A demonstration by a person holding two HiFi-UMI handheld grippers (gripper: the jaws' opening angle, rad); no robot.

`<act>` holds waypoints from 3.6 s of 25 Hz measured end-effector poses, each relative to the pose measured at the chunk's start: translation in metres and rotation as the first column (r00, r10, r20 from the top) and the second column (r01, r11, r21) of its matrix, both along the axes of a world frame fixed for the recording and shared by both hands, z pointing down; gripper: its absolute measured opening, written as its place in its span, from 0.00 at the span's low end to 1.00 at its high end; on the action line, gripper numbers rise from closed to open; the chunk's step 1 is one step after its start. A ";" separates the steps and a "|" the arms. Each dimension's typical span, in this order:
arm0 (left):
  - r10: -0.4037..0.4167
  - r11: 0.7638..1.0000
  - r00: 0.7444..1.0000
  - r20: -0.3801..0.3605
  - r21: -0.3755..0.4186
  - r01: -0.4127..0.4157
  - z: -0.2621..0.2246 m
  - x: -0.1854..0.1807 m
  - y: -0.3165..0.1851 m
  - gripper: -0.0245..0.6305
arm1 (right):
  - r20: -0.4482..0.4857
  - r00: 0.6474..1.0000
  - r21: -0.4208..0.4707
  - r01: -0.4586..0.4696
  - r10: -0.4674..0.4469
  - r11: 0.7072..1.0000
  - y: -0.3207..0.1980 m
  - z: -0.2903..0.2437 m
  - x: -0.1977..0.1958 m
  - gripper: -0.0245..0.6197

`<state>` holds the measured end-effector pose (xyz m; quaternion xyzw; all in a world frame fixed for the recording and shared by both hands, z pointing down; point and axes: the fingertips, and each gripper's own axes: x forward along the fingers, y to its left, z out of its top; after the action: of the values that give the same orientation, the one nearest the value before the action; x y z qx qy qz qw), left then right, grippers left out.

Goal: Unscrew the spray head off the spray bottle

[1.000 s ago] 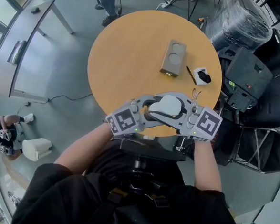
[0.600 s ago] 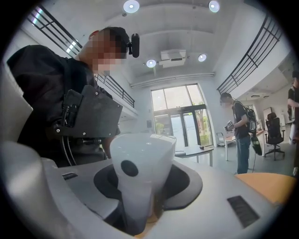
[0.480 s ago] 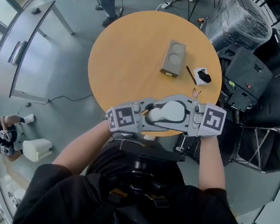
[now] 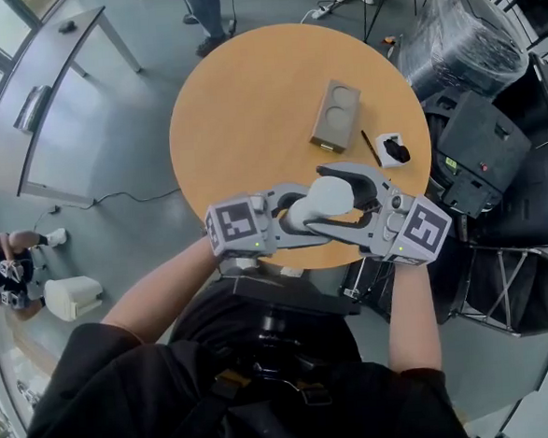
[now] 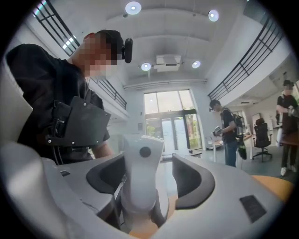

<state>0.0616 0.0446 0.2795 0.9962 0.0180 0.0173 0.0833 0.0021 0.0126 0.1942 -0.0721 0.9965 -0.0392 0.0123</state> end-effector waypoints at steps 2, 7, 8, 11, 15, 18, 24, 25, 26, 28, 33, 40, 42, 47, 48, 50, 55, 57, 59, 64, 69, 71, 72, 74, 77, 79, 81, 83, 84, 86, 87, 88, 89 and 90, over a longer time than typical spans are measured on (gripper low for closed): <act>-0.079 0.996 0.996 -0.049 -0.045 0.076 -0.008 -0.005 -0.013 0.48 | 0.007 0.994 -0.013 -0.107 0.107 0.994 -0.012 -0.002 0.009 0.57; -0.320 0.947 0.943 -0.093 -0.060 0.316 -0.015 -0.017 -0.051 0.48 | -0.034 0.933 -0.078 -0.361 0.359 0.929 -0.036 0.008 0.028 0.56; -0.365 0.931 0.927 -0.084 -0.046 0.363 -0.014 -0.020 -0.059 0.48 | -0.041 0.926 -0.104 -0.377 0.375 0.920 -0.038 0.011 0.029 0.53; -0.480 0.877 0.877 -0.029 0.008 0.481 -0.005 -0.025 -0.081 0.48 | -0.056 0.924 -0.176 -0.381 0.377 0.907 -0.041 0.020 0.027 0.49; -0.533 0.846 0.846 0.014 0.039 0.532 0.001 -0.018 -0.089 0.48 | -0.067 0.924 -0.197 -0.382 0.377 0.903 -0.041 0.022 0.013 0.47; -0.581 0.812 0.813 0.028 0.083 0.578 0.002 -0.014 -0.091 0.48 | -0.083 0.901 -0.194 -0.434 0.426 0.880 -0.048 0.025 0.007 0.47; -0.715 0.691 0.695 0.077 0.230 0.685 0.006 -0.017 -0.096 0.48 | -0.133 0.843 -0.195 -0.537 0.521 0.821 -0.058 0.033 0.005 0.47; -0.726 0.679 0.683 0.082 0.248 0.691 0.006 -0.016 -0.096 0.48 | -0.146 0.835 -0.189 -0.551 0.531 0.813 -0.059 0.035 0.005 0.47; -0.732 0.672 0.676 0.089 0.258 0.694 0.007 -0.016 -0.096 0.48 | -0.155 0.829 -0.188 -0.559 0.537 0.808 -0.059 0.036 0.005 0.47; -0.731 0.674 0.674 0.102 0.263 0.691 0.009 -0.016 -0.097 0.48 | -0.165 0.830 -0.179 -0.557 0.534 0.811 -0.059 0.036 0.004 0.44; -0.667 0.730 0.741 0.078 0.263 0.630 0.007 -0.014 -0.091 0.48 | -0.163 0.872 -0.129 -0.482 0.461 0.867 -0.049 0.033 -0.001 0.40; -0.555 0.817 0.828 0.077 0.238 0.525 0.003 -0.005 -0.072 0.48 | -0.153 0.923 -0.114 -0.372 0.354 0.921 -0.032 0.028 0.001 0.37; -0.487 0.861 0.870 0.075 0.205 0.465 0.002 -0.003 -0.066 0.48 | -0.160 0.942 -0.108 -0.313 0.294 0.944 -0.029 0.026 0.000 0.37; -0.260 0.955 0.960 0.099 0.172 0.241 0.007 0.006 -0.044 0.48 | -0.194 0.971 -0.055 -0.155 0.142 0.986 -0.014 0.022 0.003 0.37; -0.244 0.959 0.965 0.096 0.172 0.225 0.006 0.006 -0.041 0.48 | -0.196 0.972 -0.054 -0.140 0.126 0.989 -0.011 0.022 0.003 0.37; -0.229 0.964 0.970 0.083 0.161 0.214 0.004 0.006 -0.038 0.48 | -0.187 0.976 -0.059 -0.124 0.111 0.991 -0.008 0.021 0.003 0.38; -0.242 0.963 0.969 0.043 0.131 0.234 0.000 0.007 -0.039 0.48 | -0.189 0.974 -0.054 -0.134 0.121 0.990 -0.009 0.023 0.003 0.40; -0.270 0.956 0.963 0.030 0.130 0.264 -0.001 0.007 -0.041 0.48 | -0.207 0.969 -0.060 -0.147 0.132 0.987 -0.010 0.028 0.002 0.46; -0.307 0.945 0.951 0.017 0.125 0.303 -0.002 0.007 -0.045 0.48 | -0.214 0.964 -0.076 -0.177 0.157 0.981 -0.011 0.030 0.006 0.51; -0.512 0.851 0.859 0.017 0.146 0.504 -0.004 -0.006 -0.075 0.48 | -0.170 0.907 -0.083 -0.402 0.385 0.912 -0.032 0.017 0.019 0.51; -0.623 0.772 0.782 0.014 0.167 0.613 -0.010 -0.012 -0.099 0.48 | -0.130 0.844 -0.075 -0.532 0.521 0.843 -0.051 0.007 0.009 0.50; -0.653 0.747 0.757 0.034 0.193 0.636 -0.007 -0.011 -0.105 0.48 | -0.142 0.808 -0.058 -0.583 0.572 0.810 -0.060 0.007 0.009 0.48; -0.663 0.738 0.747 0.040 0.198 0.645 -0.005 -0.010 -0.106 0.48 | -0.151 0.792 -0.041 -0.603 0.591 0.797 -0.064 0.007 0.009 0.42; -0.661 0.742 0.749 0.037 0.181 0.646 -0.003 -0.008 -0.106 0.48 | -0.161 0.788 -0.009 -0.603 0.594 0.798 -0.065 0.008 0.009 0.37; -0.597 0.793 0.802 0.017 0.161 0.587 -0.003 -0.002 -0.099 0.48 | -0.156 0.840 0.010 -0.525 0.520 0.851 -0.059 0.008 0.007 0.36; -0.518 0.845 0.855 0.006 0.157 0.511 -0.002 0.000 -0.091 0.48 | -0.139 0.887 -0.007 -0.445 0.440 0.896 -0.053 0.008 0.007 0.36; -0.426 0.893 0.905 0.000 0.156 0.421 -0.001 0.000 -0.081 0.48 | -0.111 0.928 -0.049 -0.362 0.355 0.931 -0.047 0.007 0.007 0.35; -0.353 0.923 0.936 -0.006 0.161 0.350 -0.003 0.000 -0.071 0.48 | -0.086 0.955 -0.062 -0.290 0.284 0.955 -0.039 0.005 0.006 0.35; -0.329 0.931 0.944 -0.008 0.166 0.326 -0.005 0.000 -0.066 0.48 | -0.082 0.963 -0.051 -0.262 0.257 0.964 -0.035 0.004 0.005 0.35; -0.299 0.940 0.954 -0.010 0.171 0.296 -0.008 0.000 -0.059 0.48 | -0.078 0.972 -0.023 -0.225 0.223 0.974 -0.028 0.000 0.003 0.35; -0.291 0.942 0.957 -0.012 0.170 0.289 -0.009 -0.001 -0.056 0.48 | -0.075 0.974 -0.010 -0.216 0.214 0.976 -0.025 -0.002 0.002 0.35; -0.287 0.943 0.958 -0.014 0.170 0.285 -0.009 -0.001 -0.054 0.48 | -0.071 0.975 -0.001 -0.210 0.209 0.978 -0.023 -0.005 0.002 0.35; -0.286 0.943 0.958 -0.015 0.171 0.284 -0.009 -0.002 -0.052 0.48 | -0.070 0.976 0.005 -0.206 0.206 0.979 -0.022 -0.006 0.002 0.35; -0.287 0.943 0.958 -0.013 0.173 0.285 -0.007 -0.003 -0.051 0.48 | -0.070 0.977 0.008 -0.203 0.203 0.979 -0.021 -0.007 0.002 0.35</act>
<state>0.0585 -0.0064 0.2724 0.9916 -0.1287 0.0129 -0.0016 0.0037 -0.0084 0.1868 -0.1748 0.9838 -0.0349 -0.0189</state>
